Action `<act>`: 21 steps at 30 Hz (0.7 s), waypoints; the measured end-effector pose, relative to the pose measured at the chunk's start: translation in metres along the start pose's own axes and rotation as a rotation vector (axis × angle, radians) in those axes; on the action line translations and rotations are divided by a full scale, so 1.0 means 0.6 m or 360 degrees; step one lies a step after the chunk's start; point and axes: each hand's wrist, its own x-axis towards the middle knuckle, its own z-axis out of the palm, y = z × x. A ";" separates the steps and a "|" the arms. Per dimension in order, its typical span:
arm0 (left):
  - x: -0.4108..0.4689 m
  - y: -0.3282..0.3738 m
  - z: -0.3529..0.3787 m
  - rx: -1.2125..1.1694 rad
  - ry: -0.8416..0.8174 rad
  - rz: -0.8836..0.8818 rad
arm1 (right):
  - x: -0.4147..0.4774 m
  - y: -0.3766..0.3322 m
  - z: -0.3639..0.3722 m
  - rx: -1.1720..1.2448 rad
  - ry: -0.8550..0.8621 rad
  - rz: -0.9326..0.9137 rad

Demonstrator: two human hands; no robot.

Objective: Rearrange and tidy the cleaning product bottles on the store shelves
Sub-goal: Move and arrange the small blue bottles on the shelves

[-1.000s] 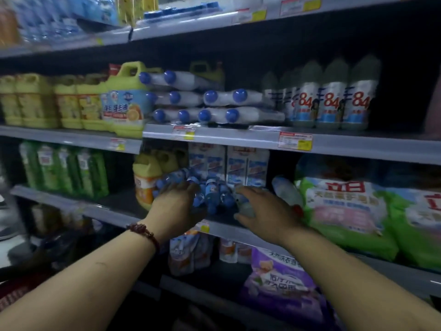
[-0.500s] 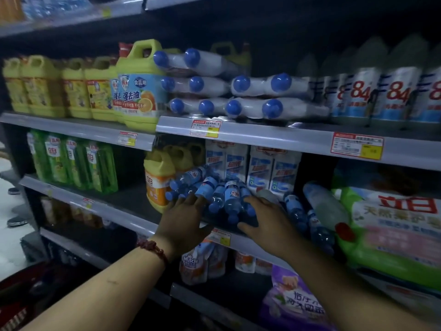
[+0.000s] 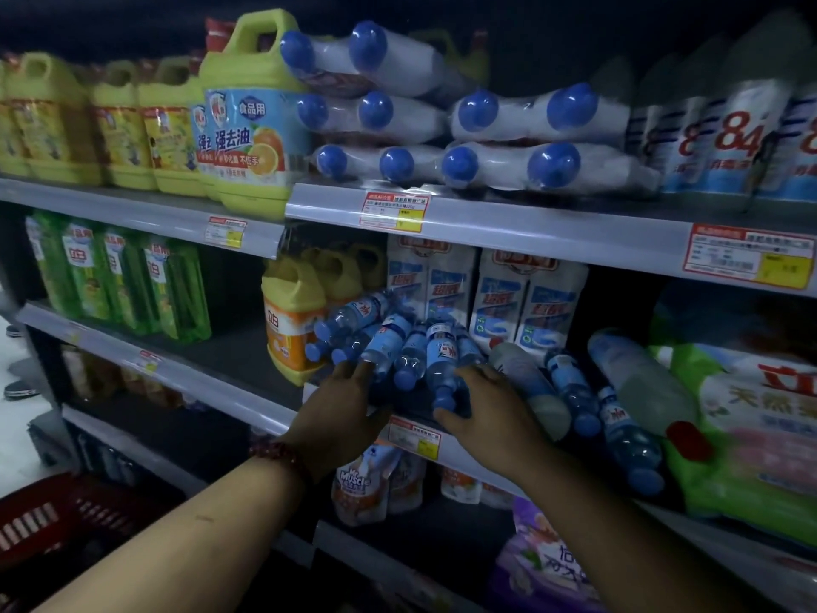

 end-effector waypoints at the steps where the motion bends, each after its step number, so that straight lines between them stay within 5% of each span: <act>1: 0.004 0.000 0.003 -0.0031 -0.0006 -0.0006 | 0.005 -0.002 0.004 -0.0015 0.0001 0.0013; 21: 0.105 -0.009 0.025 0.0226 -0.0099 -0.0145 | 0.104 -0.028 0.028 -0.0742 -0.0117 0.0281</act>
